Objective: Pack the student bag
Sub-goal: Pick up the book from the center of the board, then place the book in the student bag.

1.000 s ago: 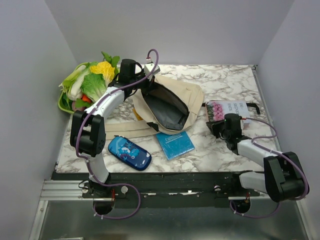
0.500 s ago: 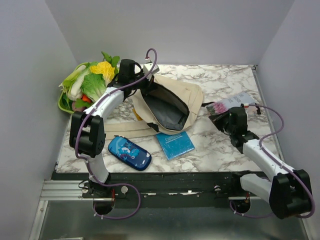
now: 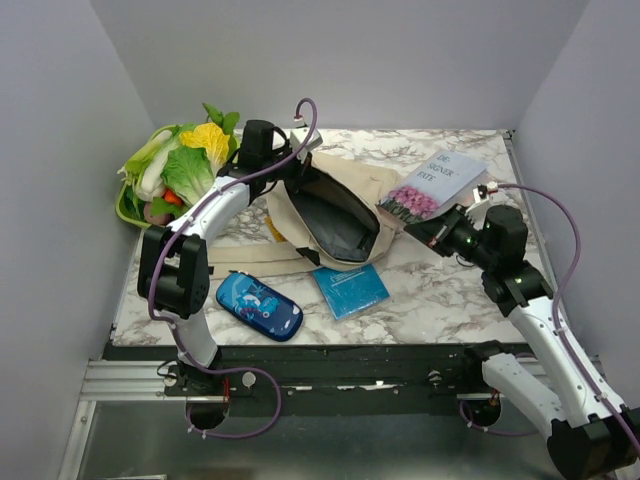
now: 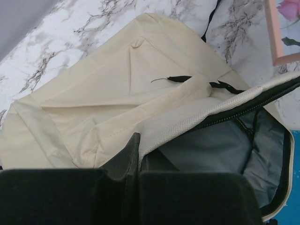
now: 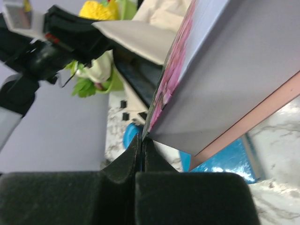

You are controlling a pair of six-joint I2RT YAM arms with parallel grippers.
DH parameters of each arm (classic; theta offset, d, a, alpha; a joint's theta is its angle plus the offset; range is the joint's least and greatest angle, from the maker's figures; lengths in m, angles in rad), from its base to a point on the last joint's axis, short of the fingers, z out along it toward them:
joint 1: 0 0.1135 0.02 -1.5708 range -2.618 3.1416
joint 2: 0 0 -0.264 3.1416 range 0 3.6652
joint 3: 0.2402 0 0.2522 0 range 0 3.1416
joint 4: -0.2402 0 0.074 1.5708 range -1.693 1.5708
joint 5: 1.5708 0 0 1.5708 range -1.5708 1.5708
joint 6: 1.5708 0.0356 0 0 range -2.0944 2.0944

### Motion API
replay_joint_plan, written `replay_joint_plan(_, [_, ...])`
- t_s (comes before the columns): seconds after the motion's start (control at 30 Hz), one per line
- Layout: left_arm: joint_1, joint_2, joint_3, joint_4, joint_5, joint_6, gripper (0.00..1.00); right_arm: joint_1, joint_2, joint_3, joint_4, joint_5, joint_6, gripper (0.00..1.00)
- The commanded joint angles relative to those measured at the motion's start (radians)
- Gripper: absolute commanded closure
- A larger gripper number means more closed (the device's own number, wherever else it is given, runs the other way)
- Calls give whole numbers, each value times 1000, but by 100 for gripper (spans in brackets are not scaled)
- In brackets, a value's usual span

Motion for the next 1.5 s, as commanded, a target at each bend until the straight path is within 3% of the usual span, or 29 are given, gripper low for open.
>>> replay_joint_plan(0.0, [-28, -66, 0, 27, -41, -21, 99, 8, -39, 74, -120, -164, 43, 99])
replay_joint_plan(0.2, [-42, -54, 7, 64, -199, -104, 100, 10, -54, 138, -194, -310, 66, 99])
replay_joint_plan(0.47, [-65, -20, 9, 64, -240, -172, 100, 42, -67, 188, -223, -529, 97, 99])
replay_joint_plan(0.63, [-93, -5, 30, 76, -262, -225, 100, 103, -35, 169, -131, -626, 172, 99])
replay_joint_plan(0.8, [-96, 32, 124, 95, -296, -345, 100, 140, -24, 188, -108, -658, 201, 99])
replay_joint_plan(1.2, [-102, 107, 241, 49, -340, -402, 100, 151, -67, 172, -125, -669, 215, 99])
replay_joint_plan(1.33, [-103, 97, 234, 23, -336, -374, 100, 151, -73, 154, -90, -669, 229, 99])
replay_joint_plan(1.47, [-111, 57, 196, 23, -271, -368, 100, 158, -68, 61, 81, -662, 295, 99])
